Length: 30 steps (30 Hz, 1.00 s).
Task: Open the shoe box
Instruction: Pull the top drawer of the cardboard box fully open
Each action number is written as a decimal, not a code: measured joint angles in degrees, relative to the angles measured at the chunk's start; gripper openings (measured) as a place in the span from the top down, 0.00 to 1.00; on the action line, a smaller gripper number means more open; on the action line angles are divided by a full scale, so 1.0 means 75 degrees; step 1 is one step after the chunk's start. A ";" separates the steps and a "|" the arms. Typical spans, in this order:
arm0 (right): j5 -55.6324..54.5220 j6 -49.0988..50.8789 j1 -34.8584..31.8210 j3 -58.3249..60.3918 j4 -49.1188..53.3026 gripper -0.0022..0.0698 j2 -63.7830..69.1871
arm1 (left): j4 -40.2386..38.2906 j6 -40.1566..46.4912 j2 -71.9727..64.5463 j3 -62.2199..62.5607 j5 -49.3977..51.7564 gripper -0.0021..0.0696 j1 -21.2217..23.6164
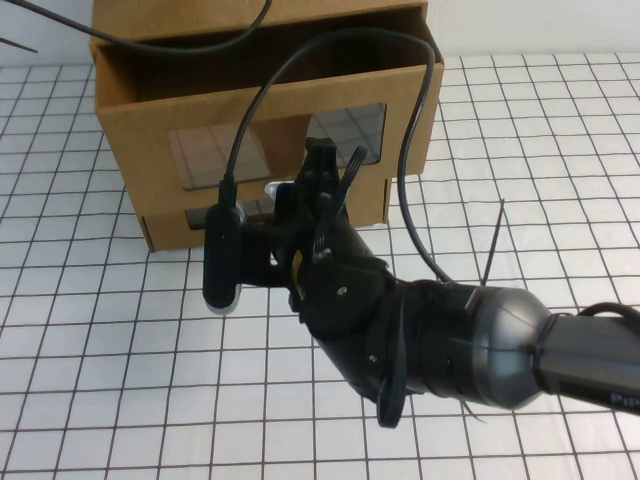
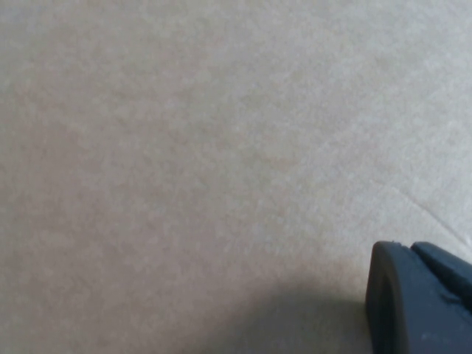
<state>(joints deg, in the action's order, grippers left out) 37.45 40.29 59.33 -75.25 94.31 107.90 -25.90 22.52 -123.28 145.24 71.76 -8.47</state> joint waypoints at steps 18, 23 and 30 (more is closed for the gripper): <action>0.0312 0.0017 0.0060 0.0000 0.0072 0.96 0.0120 | 0.0000 0.0000 0.0000 0.0000 0.0000 0.97 0.0000; 0.0539 -0.0219 0.0374 0.0015 -0.0464 0.96 -0.0083 | 0.0000 0.0000 0.0000 0.0000 0.0000 0.97 0.0000; 0.0664 -0.0378 0.0882 0.0897 -0.0699 0.96 -0.0811 | 0.0000 0.0000 0.0000 0.0000 0.0000 0.97 0.0000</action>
<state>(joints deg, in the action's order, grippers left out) 42.43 37.46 65.94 -68.52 89.07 101.81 -25.90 22.52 -123.28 145.24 71.76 -8.47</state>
